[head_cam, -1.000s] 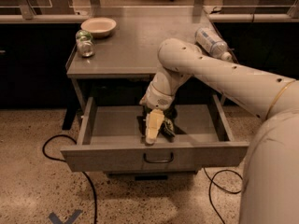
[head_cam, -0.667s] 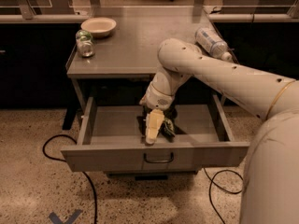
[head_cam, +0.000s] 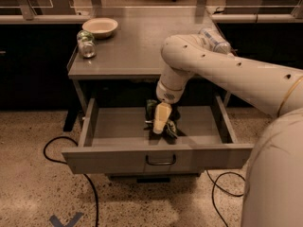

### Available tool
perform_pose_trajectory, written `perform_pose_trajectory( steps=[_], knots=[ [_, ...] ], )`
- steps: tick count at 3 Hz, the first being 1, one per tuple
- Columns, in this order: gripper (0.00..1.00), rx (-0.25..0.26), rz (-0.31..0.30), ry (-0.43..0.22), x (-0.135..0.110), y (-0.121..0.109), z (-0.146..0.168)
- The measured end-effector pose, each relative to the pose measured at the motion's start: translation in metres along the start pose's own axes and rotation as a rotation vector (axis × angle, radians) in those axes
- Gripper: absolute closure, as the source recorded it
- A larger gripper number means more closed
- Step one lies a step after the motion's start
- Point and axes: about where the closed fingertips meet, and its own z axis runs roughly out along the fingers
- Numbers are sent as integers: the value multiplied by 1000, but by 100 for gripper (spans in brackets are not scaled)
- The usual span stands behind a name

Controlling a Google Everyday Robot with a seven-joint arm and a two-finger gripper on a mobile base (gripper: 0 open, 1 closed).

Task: Pick green jalapeno chip bag from top drawer and place on counter

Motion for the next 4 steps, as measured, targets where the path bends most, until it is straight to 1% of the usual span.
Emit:
perform_pose_trajectory(
  steps=[1,2,3,4],
  knots=[
    [0,3,39,8,3,-2,3],
    [0,3,36,9,3,-2,3],
    [0,-39,112,62,28,-11,45],
    [0,-96,200,139,58,-18,104]
  ],
)
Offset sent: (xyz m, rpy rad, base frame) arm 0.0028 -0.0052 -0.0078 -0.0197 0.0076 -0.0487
